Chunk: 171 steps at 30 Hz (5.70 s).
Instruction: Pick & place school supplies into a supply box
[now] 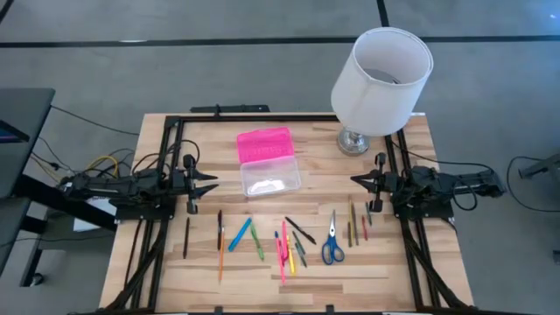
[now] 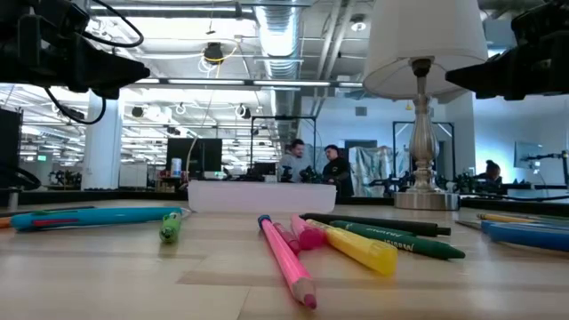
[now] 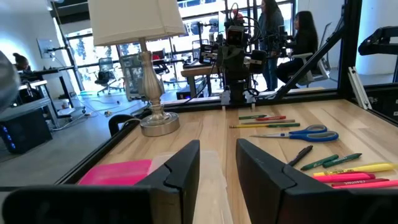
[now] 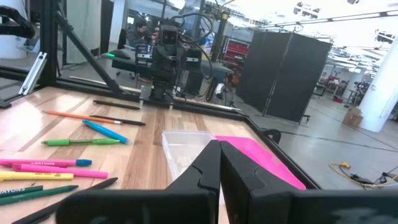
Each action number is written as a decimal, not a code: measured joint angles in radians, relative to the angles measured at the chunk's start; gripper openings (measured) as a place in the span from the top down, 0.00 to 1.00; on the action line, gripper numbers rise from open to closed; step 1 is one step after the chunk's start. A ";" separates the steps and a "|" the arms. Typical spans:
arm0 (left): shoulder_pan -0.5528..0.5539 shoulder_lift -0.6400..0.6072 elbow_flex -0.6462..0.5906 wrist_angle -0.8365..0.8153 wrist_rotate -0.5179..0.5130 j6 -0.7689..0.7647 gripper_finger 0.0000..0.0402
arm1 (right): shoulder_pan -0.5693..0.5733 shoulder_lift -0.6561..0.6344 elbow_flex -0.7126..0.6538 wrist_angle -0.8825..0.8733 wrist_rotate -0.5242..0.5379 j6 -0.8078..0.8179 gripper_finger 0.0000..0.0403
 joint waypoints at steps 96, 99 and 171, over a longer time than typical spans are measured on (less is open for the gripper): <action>0.000 0.003 -0.010 0.138 0.384 0.069 0.75 | 0.105 0.157 0.018 0.453 -0.082 0.180 1.00; 0.000 0.003 -0.010 0.167 0.381 0.122 0.75 | 0.093 0.230 0.066 0.454 -0.080 0.131 1.00; -0.332 1.456 0.829 -0.558 -0.004 -0.868 0.59 | -0.046 0.832 0.219 0.539 0.027 -0.009 1.00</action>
